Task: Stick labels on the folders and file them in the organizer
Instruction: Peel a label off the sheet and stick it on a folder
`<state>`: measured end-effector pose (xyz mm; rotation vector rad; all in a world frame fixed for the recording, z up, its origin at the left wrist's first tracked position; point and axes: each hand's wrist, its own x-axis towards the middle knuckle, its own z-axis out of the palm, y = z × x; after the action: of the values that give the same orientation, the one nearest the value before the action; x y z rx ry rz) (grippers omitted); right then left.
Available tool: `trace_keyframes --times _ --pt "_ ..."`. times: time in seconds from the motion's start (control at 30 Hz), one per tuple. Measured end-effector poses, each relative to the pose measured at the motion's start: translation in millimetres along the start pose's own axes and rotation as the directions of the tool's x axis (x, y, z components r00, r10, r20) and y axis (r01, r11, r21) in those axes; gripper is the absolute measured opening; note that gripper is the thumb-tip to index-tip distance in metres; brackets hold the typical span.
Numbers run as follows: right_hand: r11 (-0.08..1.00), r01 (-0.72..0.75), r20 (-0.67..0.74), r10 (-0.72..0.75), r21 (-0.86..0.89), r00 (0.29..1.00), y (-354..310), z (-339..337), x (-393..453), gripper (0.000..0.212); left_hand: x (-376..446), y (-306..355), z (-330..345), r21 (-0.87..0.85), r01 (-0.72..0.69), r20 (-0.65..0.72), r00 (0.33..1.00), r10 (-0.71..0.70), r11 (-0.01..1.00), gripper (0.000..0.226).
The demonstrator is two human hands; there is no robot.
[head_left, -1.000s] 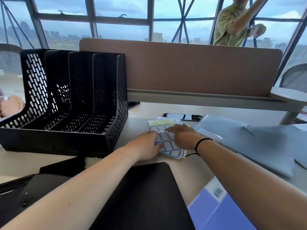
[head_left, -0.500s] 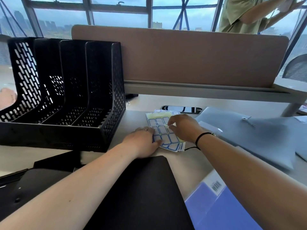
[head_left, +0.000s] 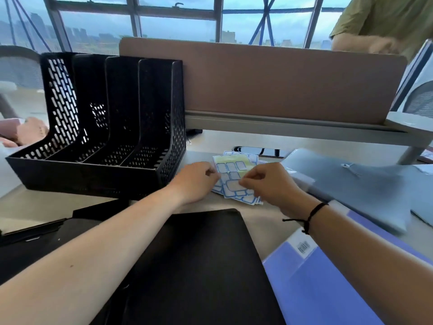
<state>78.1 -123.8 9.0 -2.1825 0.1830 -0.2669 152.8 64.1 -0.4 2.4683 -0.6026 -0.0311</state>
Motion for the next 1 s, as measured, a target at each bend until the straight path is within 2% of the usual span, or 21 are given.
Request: trace_keyframes --times 0.1,0.23,0.33,0.47,0.63,0.8,1.0 --pt "0.991 -0.115 0.152 0.105 0.063 0.983 -7.6 3.0 -16.6 0.019 -31.0 -5.0 -22.0 0.029 -0.054 0.017 0.998 0.053 0.998 0.022" --pt "0.972 -0.224 0.370 0.236 -0.074 0.898 -12.8 5.9 -26.4 0.039 -68.7 -14.8 -25.9 0.023 -0.067 0.057 0.996 0.066 0.997 0.016" --pt "0.964 -0.243 0.368 0.265 -0.105 0.891 -16.1 12.0 -27.5 0.037 -87.5 -20.2 -15.8 0.035 -0.085 0.077 0.994 0.082 0.996 0.024" --pt "0.960 -0.256 0.356 0.279 -0.114 0.892 -16.0 19.5 -29.5 0.022 -95.2 -20.5 -0.6 0.059 -0.074 0.065 0.995 0.070 0.996 0.035" --pt "0.965 -0.243 0.345 0.263 -0.099 0.901 -9.2 27.2 -32.9 0.022 -93.0 -16.6 14.6 0.060 -0.075 0.066 0.995 0.071 0.995 0.042" --pt "0.966 -0.231 0.349 0.256 -0.113 0.901 -5.1 29.3 -32.6 0.032 -98.0 -18.2 21.1 0.077 -0.100 0.041 0.994 0.097 0.992 0.057" --pt "0.972 -0.206 0.319 0.233 -0.116 0.919 -1.6 34.2 -29.9 0.021 -99.9 -18.5 22.4 0.100 -0.134 0.003 0.991 0.134 0.986 0.061"
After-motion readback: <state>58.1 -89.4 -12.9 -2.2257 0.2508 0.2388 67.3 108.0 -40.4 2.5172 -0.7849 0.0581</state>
